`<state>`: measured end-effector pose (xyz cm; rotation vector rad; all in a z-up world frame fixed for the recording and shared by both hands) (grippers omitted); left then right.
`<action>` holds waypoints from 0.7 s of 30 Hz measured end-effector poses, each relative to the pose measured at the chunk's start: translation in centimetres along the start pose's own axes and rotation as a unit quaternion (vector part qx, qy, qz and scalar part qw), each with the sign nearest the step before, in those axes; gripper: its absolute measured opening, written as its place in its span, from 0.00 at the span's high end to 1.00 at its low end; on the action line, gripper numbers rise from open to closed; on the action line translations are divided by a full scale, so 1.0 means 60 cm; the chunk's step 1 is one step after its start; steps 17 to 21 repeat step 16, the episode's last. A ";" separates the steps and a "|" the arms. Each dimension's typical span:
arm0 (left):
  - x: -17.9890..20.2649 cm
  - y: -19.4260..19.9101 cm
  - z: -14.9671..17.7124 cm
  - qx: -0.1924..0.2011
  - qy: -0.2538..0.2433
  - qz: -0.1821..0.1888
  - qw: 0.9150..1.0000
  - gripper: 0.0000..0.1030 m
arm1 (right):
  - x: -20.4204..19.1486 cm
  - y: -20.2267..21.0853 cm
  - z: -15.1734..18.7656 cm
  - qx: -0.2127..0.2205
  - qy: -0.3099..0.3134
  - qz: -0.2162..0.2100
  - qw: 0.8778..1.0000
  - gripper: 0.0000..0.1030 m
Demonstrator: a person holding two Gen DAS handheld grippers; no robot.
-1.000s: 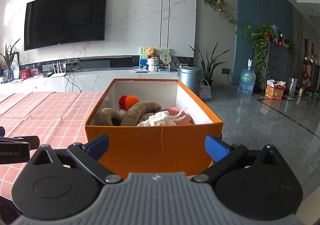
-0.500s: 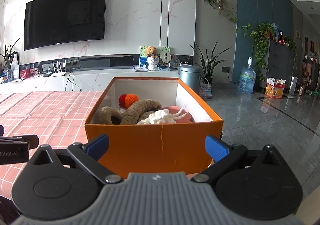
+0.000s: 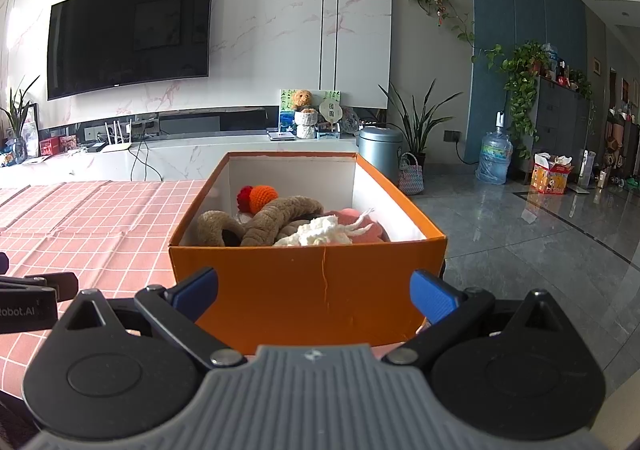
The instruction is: Organize soft objects
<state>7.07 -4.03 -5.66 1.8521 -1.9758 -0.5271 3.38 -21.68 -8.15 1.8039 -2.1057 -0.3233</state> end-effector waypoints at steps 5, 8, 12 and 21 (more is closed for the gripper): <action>0.002 0.001 0.002 0.000 -0.003 0.002 1.000 0.00 | 0.000 0.000 0.000 0.000 0.000 0.000 1.000 0.03; 0.002 0.001 0.001 0.000 -0.003 0.001 1.000 0.00 | 0.000 0.000 0.000 0.000 -0.001 0.000 1.000 0.03; 0.003 0.002 0.000 0.000 -0.004 0.002 1.000 0.00 | 0.000 0.001 0.000 0.000 -0.001 0.000 1.000 0.03; 0.005 0.005 -0.002 0.001 -0.004 0.005 1.000 0.00 | 0.000 0.000 0.000 0.001 -0.002 0.000 1.000 0.03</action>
Point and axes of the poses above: each gripper's, at about its wrist camera, not at the fingertips, and y roughly against the way its jaws point, x to its right, z to its underside, the point moved 4 cm from there along -y, roughly the way its jaws point, and after that the axes turned 6 degrees about y, right-handed, at the moved point
